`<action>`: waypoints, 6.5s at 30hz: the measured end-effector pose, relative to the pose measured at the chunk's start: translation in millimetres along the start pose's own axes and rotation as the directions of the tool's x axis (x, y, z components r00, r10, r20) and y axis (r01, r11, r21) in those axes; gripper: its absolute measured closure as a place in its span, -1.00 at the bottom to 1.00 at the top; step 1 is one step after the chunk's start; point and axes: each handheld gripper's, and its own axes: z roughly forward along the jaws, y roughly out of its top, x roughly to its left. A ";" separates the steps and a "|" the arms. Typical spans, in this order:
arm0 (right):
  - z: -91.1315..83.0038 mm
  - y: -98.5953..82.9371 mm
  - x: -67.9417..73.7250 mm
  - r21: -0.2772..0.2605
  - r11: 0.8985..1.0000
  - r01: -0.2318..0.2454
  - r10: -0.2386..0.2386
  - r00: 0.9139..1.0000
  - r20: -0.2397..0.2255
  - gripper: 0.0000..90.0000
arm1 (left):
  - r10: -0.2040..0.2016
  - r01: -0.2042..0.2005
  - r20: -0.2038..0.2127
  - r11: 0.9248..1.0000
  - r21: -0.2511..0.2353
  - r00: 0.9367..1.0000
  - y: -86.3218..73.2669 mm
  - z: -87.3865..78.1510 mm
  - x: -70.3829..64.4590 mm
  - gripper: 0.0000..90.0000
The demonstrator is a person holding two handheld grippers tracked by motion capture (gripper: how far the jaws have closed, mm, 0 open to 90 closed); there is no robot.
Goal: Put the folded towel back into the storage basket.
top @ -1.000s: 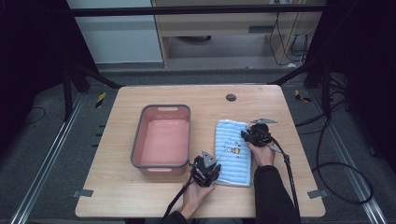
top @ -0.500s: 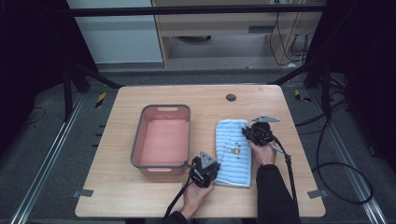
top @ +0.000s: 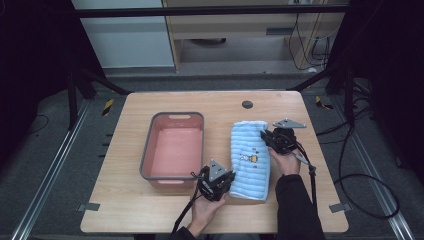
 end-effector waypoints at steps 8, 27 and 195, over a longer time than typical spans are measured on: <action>-21.2 19.1 11.7 -0.065 0.998 0.015 -0.015 1.000 0.000 0.78 | 0.019 -0.019 -0.004 0.999 -0.049 1.000 9.3 -17.4 -3.2 0.90; -53.6 57.7 32.2 -0.154 0.987 0.054 -0.055 0.998 0.002 0.78 | 0.042 -0.042 -0.001 0.992 -0.117 0.999 38.8 -58.2 -0.8 0.90; 133.0 78.6 183.0 0.017 0.992 0.128 -0.124 0.979 -0.159 0.76 | -0.085 0.097 -0.319 0.995 0.022 0.944 -12.9 -123.3 149.9 0.90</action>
